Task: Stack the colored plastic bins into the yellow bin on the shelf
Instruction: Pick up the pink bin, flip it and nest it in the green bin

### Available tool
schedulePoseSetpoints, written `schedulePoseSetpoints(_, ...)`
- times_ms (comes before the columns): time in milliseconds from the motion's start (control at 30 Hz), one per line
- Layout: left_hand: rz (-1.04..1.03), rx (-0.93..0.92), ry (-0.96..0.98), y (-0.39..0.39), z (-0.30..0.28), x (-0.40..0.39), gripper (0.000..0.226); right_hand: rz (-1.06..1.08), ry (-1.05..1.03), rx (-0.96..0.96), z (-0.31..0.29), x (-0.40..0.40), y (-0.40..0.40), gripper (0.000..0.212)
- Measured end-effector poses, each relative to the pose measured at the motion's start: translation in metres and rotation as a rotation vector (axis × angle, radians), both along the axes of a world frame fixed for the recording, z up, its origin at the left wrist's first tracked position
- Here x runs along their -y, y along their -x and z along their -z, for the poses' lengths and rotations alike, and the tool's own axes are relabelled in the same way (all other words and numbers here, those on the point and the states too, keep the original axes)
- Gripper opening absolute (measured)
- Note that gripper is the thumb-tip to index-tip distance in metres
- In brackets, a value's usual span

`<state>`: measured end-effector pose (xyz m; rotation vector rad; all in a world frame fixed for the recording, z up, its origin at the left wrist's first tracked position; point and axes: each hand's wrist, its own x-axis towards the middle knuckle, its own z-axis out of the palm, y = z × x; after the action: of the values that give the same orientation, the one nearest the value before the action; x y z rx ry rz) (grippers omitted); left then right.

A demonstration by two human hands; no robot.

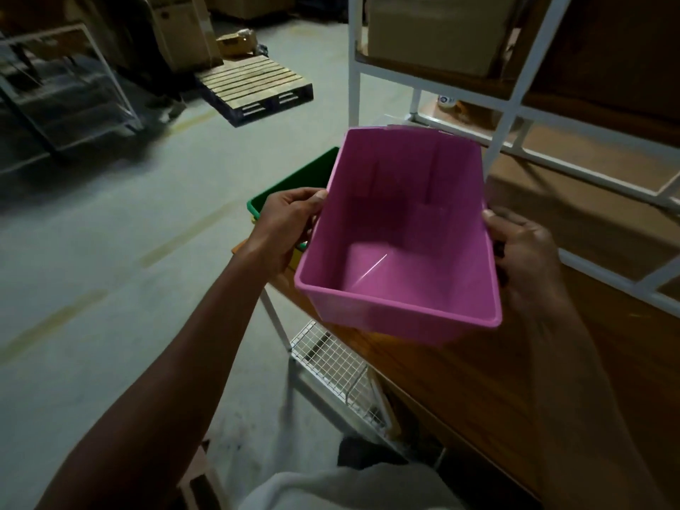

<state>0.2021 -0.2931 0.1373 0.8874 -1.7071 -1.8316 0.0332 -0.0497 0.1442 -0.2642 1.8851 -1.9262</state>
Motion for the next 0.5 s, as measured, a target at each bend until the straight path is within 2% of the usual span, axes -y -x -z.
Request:
schedulePoseSetpoints(133,0.017,-0.018,-0.032,0.01,-0.016,0.049,0.026,0.032,0.021,-0.01,-0.009,0.049,0.008,0.017)
schedulePoseSetpoints(500,0.128,0.013,0.068,0.054,-0.033,0.185,0.027,0.117,0.115,0.013,-0.009,0.178,0.039,0.017)
